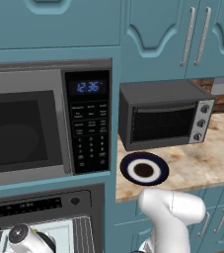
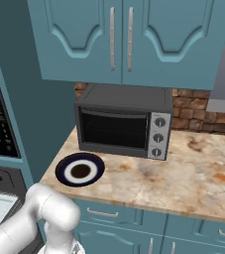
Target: Place the corn on the rack of the oven.
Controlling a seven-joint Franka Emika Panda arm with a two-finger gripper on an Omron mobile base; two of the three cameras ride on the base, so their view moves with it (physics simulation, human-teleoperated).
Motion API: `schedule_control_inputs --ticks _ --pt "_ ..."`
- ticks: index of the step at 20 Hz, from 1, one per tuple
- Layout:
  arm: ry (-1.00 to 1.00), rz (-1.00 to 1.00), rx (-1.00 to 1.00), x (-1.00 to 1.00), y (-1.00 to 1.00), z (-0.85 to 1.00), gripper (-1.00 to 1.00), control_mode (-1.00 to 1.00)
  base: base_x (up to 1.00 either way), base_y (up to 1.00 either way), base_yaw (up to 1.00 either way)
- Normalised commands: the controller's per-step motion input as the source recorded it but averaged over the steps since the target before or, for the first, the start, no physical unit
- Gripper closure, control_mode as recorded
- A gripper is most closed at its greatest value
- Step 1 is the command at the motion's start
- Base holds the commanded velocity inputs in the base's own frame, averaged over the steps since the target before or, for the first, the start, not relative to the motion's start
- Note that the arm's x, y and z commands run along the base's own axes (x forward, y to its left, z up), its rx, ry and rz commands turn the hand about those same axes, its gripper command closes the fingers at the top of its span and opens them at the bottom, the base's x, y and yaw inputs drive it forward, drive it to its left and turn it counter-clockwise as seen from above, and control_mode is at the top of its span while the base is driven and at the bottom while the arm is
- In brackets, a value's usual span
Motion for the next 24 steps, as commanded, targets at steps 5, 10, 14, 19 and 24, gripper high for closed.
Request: schedule_control_inputs --ticks 5,10,14,19,24 --pt "0.0 0.0 0.0 0.03 0.0 -0.09 1.0 -1.0 0.0 0.0 0.0" --pt "0.0 0.0 0.0 0.06 0.0 -0.02 1.0 -1.0 0.0 0.0 0.0" --pt "-0.02 0.0 0.0 0.24 0.0 -0.34 1.0 -1.0 0.0 0.0 0.0" --pt "0.0 0.0 0.0 0.14 0.0 -0.31 1.0 -1.0 0.0 0.0 0.0" --pt "0.0 0.0 0.0 0.0 0.02 -0.07 -1.0 -1.0 0.0 0.0 0.0"
